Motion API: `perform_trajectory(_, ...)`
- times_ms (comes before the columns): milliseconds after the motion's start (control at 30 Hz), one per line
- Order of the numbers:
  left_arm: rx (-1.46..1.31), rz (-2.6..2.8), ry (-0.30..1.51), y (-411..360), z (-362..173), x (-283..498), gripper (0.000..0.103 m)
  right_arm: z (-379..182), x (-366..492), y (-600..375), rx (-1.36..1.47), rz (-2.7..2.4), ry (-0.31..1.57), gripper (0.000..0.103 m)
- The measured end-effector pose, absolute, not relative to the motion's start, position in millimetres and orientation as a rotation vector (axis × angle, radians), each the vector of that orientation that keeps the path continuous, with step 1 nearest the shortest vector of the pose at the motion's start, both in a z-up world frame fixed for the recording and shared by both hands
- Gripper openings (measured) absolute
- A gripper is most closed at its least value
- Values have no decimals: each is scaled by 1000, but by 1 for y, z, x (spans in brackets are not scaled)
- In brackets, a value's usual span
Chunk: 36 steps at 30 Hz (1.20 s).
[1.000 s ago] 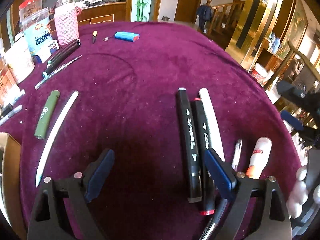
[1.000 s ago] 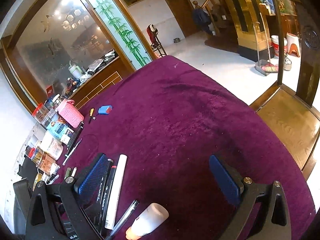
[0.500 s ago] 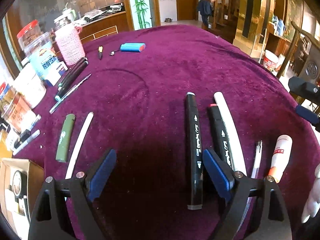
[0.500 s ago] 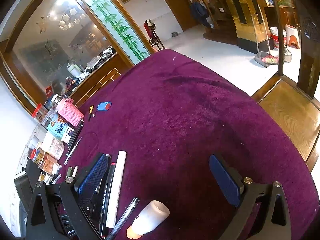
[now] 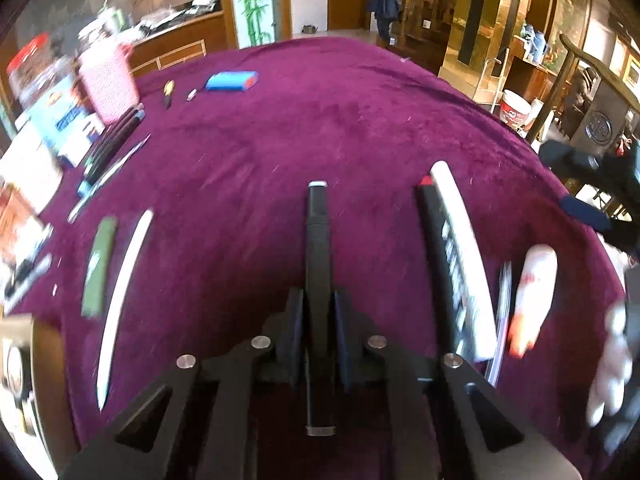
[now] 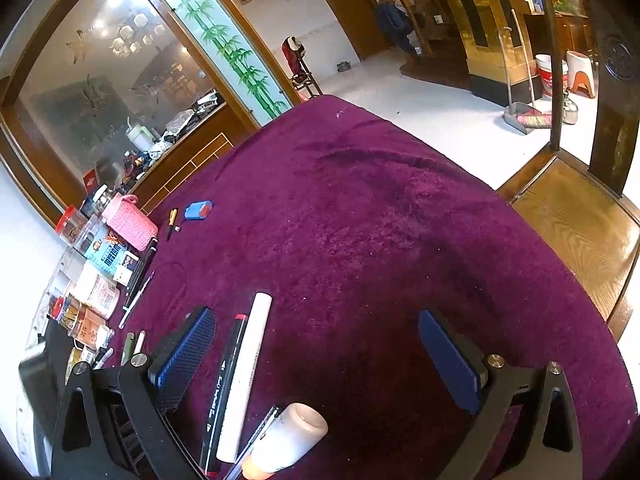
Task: Organize rigid objects
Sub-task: 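Grasp the black marker with the left tool, then carry the black marker toward the box while the right tool grasps a red-capped black marker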
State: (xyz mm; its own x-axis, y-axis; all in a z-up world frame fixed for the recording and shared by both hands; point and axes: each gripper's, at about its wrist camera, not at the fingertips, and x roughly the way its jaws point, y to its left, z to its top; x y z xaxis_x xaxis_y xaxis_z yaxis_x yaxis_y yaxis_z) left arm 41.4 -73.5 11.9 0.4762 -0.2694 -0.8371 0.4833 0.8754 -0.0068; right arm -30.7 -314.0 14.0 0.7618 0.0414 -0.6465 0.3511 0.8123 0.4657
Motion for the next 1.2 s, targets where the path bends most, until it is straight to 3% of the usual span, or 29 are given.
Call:
perform_trajectory(133, 196, -444, 1016, -42, 15, 19, 14, 13, -30, -314, 615, -177, 700, 102)
perform_trajectory(200, 183, -446, 1021, -40, 14, 16, 20, 13, -30, -313, 616, -176, 699, 102)
perform_trajectory(300, 183, -451, 1012, -52, 13, 23, 48, 12, -30, -314, 607, -182, 703, 102)
perform_trajectory(333, 188, -460, 1008, -59, 11, 26, 65, 11, -30, -314, 604, -186, 706, 102)
perform_trajectory(367, 199, -461, 1002, -66, 9, 26, 75, 11, -30, -315, 601, -191, 709, 102)
perform_trajectory(433, 230, -440, 984, -73, 7, 22, 76, 8, -28, -317, 599, -204, 723, 102)
perform_trajectory(500, 234, -449, 956, -69, 9, 15, 60, 6, -27, -319, 604, -212, 733, 102)
perform_trajectory(533, 241, -439, 947, -65, 11, 13, 33, 5, -27, -321, 606, -218, 735, 102)
perform_trajectory(567, 240, -429, 947, -58, 13, 11, 15, 5, -27, -322, 608, -222, 735, 102)
perform_trajectory(800, 43, -431, 939, 10, 42, -14, 14, 4, -25, -323, 594, -234, 738, 102)
perform_trajectory(1033, -196, -461, 818, 83, 83, -74, 14, 7, -29, -315, 607, -148, 701, 102)
perform_trajectory(1200, -182, -405, 773, 104, 87, -83, 14, 20, -32, -303, 623, -89, 688, 102)
